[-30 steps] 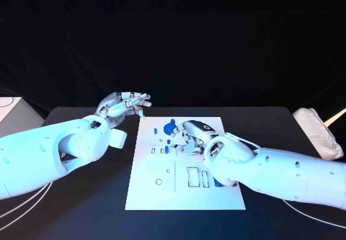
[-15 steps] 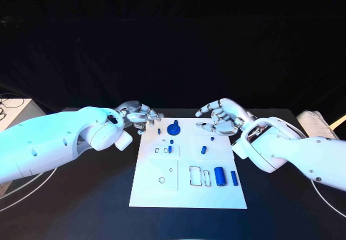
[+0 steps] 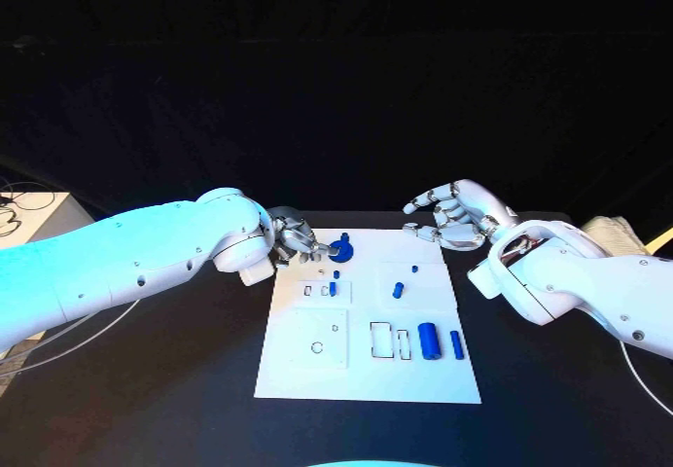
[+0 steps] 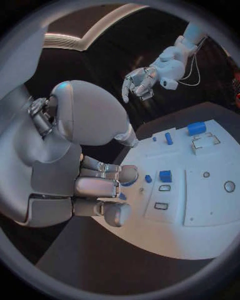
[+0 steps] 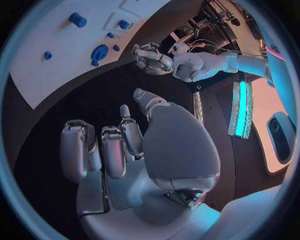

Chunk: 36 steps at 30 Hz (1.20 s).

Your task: Assemble the parts on the task board

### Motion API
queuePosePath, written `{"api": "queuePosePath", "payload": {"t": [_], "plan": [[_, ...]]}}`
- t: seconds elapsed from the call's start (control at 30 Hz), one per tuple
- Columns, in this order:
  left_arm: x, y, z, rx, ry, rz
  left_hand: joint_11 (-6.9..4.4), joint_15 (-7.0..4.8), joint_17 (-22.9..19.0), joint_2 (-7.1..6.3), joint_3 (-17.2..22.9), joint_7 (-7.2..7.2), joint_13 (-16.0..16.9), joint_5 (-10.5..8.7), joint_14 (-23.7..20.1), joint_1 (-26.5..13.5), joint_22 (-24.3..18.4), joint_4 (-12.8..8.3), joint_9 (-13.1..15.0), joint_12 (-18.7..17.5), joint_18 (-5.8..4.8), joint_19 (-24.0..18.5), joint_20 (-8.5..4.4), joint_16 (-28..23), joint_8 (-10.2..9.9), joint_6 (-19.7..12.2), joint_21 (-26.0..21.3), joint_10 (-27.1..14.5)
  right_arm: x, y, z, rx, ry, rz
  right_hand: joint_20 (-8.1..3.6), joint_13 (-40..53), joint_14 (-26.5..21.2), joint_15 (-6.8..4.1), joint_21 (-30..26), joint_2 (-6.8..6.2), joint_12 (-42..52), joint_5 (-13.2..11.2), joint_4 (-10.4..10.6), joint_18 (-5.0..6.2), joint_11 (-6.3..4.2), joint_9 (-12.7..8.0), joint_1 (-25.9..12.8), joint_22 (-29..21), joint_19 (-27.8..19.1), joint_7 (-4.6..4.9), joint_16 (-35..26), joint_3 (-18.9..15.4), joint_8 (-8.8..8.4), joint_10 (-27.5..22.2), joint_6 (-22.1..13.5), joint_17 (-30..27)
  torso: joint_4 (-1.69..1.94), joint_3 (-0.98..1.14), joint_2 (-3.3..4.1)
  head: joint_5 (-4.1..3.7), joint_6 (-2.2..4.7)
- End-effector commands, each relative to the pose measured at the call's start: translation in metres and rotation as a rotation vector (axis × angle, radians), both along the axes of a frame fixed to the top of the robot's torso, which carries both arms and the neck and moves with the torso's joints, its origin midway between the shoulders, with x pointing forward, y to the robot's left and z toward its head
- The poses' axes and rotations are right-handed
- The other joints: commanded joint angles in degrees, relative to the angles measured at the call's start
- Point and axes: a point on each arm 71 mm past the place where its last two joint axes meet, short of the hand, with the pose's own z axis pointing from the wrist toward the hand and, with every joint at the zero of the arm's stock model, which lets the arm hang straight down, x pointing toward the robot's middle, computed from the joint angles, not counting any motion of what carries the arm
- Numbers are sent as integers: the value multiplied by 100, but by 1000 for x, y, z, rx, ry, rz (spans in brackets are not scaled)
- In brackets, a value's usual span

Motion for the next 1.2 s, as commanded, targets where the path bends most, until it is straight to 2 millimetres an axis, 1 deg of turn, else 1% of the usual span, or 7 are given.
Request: {"api": "queuePosePath", "payload": {"t": [0.03,0.2,0.23,0.27,0.6,0.7,1.2], "plan": [[0,-1,-5,138,60,-48,6,2,182,11,-110,2,17,3,99,-115,143,-3,42,10,-127,117,5,90,48,-61,90,-36,2,-2,0,16,0,-17,39,353,512,22,-34,-1,-24,28,28,87,-10,-5,-42,798,65,9,-27,6,20,-41,-11,1179,0,7,9,2,-16],[3,-11,-9,172,82,-74,8,5,277,26,-184,3,59,1,138,-167,215,-3,72,48,-140,166,8,138,62,-82,130,-24,4,-3,0,21,-4,-29,40,230,469,21,-245,-8,-179,58,48,137,-12,-10,-64,661,-40,8,-101,19,18,-160,-27,1026,2,0,14,-18,-37],[4,-12,-10,177,86,-78,8,5,278,26,-186,3,59,1,139,-168,216,-4,73,49,-140,167,8,139,62,-82,130,-25,4,-4,0,26,-6,-34,40,107,426,15,-427,-18,-334,67,56,177,-14,-11,-67,544,-130,5,-175,39,23,-273,-34,886,1,-1,16,-24,-40],[4,-14,-11,182,89,-81,9,6,285,36,-201,3,61,2,141,-179,229,-3,81,53,-143,174,8,143,67,-85,137,-26,5,-4,0,33,-8,-40,30,-308,269,7,-1080,-46,-864,92,67,315,-19,-13,-59,124,-452,5,-451,99,29,-647,-62,428,-1,-4,15,-31,-47],[7,-26,-17,193,107,-110,9,7,300,77,-215,2,69,14,144,-181,254,-6,97,63,-147,188,10,152,76,-90,152,-31,11,-8,1,102,-8,-90,22,-1387,-68,0,-2658,-132,-2067,194,72,571,-19,38,-49,-896,-1030,14,-1206,300,168,-1387,-217,-509,-3,-4,26,-81,-74],[8,-27,-18,193,111,-115,8,8,309,93,-218,1,81,18,147,-177,257,-8,103,72,-147,189,11,157,80,-91,154,-27,12,-7,0,112,-6,-96,35,-2034,-289,20,-3509,-158,-2781,256,66,698,7,41,-39,-1453,-1335,43,-1689,378,173,-1872,-366,-1028,1,-3,29,-94,-81],[10,-33,-24,205,135,-140,7,9,352,199,-214,1,80,38,156,-24,294,-24,152,89,-152,195,15,180,96,-125,183,-62,14,-4,-1,132,-6,-101,34,-2669,-499,17,-4507,-192,-3250,299,67,817,6,90,-63,-2135,-1515,44,-2413,490,300,-2046,-451,-1652,7,-3,34,-90,-131]]}}
